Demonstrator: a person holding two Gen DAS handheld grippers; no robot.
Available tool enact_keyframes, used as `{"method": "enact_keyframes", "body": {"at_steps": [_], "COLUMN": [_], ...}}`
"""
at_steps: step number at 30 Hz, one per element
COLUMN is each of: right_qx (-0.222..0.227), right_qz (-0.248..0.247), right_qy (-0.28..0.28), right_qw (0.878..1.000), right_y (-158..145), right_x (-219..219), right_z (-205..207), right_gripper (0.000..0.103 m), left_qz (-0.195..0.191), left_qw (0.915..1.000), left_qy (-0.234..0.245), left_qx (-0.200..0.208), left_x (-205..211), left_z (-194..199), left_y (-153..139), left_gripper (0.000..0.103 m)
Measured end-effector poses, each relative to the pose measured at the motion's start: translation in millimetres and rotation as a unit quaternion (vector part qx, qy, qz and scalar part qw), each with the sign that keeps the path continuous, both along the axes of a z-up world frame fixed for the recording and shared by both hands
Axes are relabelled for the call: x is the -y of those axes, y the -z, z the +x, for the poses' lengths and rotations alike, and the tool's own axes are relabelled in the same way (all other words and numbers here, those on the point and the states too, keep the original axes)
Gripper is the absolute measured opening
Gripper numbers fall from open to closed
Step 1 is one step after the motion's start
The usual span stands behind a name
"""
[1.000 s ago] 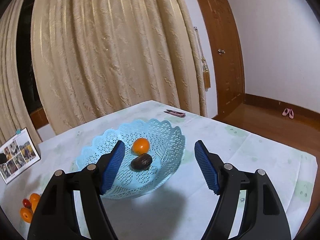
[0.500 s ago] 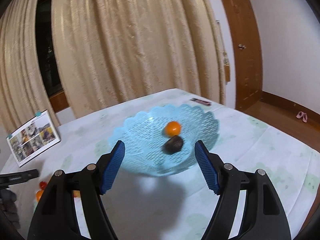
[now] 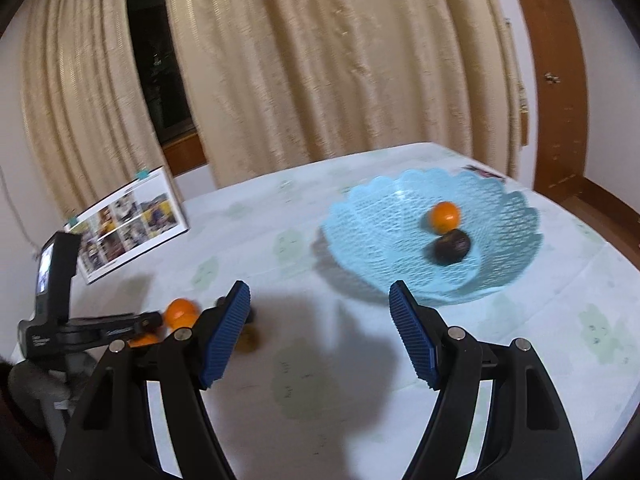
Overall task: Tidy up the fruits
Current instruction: 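Grasp the red tomato with the left gripper while the right gripper grasps a dark fruit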
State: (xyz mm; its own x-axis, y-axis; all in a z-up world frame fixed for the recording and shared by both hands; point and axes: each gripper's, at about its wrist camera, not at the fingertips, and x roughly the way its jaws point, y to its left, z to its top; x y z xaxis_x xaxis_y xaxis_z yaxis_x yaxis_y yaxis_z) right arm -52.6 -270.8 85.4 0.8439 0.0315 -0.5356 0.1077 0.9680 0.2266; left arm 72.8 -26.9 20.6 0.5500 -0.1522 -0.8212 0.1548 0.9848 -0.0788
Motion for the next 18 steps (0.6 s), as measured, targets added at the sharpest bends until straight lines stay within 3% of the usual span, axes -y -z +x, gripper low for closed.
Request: {"method": "enact_keyframes", "body": {"at_steps": [7, 18], "right_qx": [-0.039, -0.111], "right_qz": [0.031, 0.052], "right_qy": [-0.062, -0.116], "right_qw": [0.997, 0.986], "right_y": [4.1, 17.9], "right_x": [-16.4, -39.9], "right_z": [23.5, 77.6], "right_gripper": [0.074, 0.074], "left_qz": [-0.013, -0.033], "left_qw": [0.9997, 0.9989], "left_qy": [0.018, 0.01], "left_qx": [0.003, 0.033], "left_x": [3.8, -8.5], "left_z": [-3.3, -10.8], "left_y": [-1.7, -26.3], "left_gripper": [0.03, 0.03]}}
